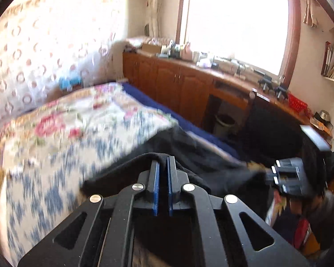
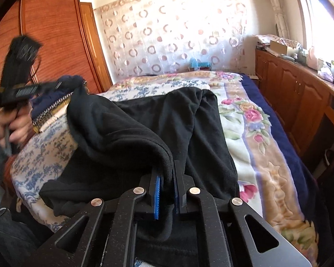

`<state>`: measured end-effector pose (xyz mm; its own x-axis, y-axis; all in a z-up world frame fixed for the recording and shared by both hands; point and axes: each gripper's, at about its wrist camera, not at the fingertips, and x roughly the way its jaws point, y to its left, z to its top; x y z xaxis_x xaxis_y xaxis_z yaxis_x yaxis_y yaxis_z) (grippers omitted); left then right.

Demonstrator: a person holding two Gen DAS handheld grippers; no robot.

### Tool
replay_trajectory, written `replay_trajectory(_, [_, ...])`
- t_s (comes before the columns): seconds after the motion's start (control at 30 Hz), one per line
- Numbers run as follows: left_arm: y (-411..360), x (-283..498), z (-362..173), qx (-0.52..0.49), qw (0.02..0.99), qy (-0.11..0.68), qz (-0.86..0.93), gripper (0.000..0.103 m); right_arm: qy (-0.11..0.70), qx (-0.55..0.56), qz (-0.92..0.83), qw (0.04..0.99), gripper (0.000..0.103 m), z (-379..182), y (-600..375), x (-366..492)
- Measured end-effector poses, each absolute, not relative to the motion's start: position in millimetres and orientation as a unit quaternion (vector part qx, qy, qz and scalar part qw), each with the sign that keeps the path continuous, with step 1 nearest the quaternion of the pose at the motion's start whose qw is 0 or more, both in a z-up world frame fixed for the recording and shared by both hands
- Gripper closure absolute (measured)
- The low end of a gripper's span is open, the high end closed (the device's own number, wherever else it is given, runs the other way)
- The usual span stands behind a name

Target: Fold small clothes

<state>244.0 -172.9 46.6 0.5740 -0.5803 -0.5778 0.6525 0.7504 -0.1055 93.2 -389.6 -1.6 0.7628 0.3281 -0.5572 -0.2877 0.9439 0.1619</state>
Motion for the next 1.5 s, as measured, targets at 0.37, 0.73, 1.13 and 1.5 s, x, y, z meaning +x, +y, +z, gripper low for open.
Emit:
replay_trajectory(0.37, [-260.2, 322.7, 45.7, 0.1, 0.875, 0.307, -0.362, 0.096, 0.304, 0.066, 0.135, 0.941, 0.094, 1.0, -408.7, 70.8])
replay_trajectory(0.73, [-281.8, 328.5, 19.1, 0.119, 0.844, 0.354, -0.385, 0.047, 0.352, 0.071, 0.105, 0.927, 0.094, -16.6, -413.8, 83.5])
replay_trajectory(1.13, [-225.8, 275.2, -3.9, 0.119, 0.844, 0.368, -0.372, 0.025, 0.341, 0.061, 0.054, 0.936, 0.069, -1.2, -418.0, 87.5])
replay_trajectory(1.5, [-168.9, 191.3, -44.8, 0.089, 0.851, 0.393, -0.337, 0.024, 0.333, 0.027, 0.108, 0.936, 0.067, 5.4, -378.8, 72.2])
